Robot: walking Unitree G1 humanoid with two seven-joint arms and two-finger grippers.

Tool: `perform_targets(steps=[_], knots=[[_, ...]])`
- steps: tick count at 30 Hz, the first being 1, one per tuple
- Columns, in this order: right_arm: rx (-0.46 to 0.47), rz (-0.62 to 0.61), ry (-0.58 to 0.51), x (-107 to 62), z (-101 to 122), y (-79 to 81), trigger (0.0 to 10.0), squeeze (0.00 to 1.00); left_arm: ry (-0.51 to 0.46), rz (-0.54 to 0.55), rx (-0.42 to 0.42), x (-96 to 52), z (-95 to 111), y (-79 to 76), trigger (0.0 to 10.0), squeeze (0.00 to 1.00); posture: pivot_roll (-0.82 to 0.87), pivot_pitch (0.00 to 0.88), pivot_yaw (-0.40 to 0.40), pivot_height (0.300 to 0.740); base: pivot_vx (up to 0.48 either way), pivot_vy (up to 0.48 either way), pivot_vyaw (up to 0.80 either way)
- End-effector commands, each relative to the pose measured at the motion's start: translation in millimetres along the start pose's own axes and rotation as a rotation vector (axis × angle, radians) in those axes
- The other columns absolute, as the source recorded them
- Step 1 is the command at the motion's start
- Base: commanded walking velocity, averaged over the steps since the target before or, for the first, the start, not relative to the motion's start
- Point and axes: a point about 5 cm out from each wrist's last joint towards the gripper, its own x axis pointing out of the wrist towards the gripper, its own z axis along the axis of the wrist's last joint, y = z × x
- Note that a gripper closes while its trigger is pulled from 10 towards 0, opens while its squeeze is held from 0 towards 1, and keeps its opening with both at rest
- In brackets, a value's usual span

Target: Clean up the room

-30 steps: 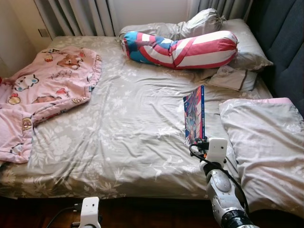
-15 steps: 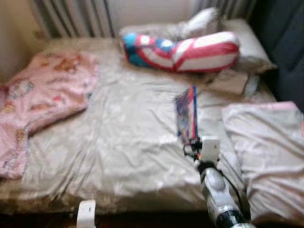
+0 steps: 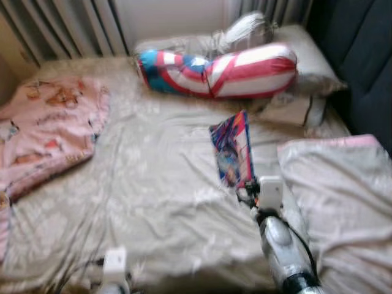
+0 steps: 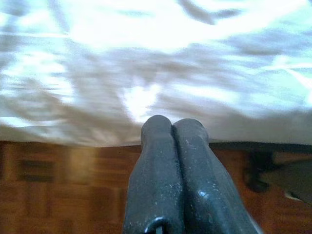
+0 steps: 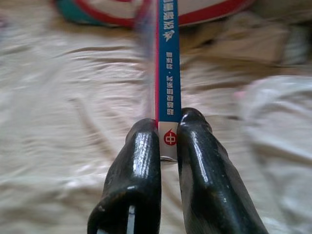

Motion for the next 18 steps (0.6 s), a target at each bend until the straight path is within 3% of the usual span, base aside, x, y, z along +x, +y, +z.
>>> perform_targets(steps=[1, 18], knots=[[0.002, 0.018, -0.05, 2.9, 9.4, 6.4, 10.0, 0.0, 0.066, 0.036, 0.003, -4.5, -17.7, 13.9, 10.0, 0.0, -0.08, 0.1, 0.008, 0.74, 0.0, 0.0, 0.0], [-0.002, 0.017, -0.045, 3.2, 9.1, 7.6, 10.0, 0.0, 0.075, 0.034, 0.006, -5.3, -20.6, 14.9, 10.0, 0.0, -0.08, 0.099, 0.008, 0.74, 0.0, 0.0, 0.0]])
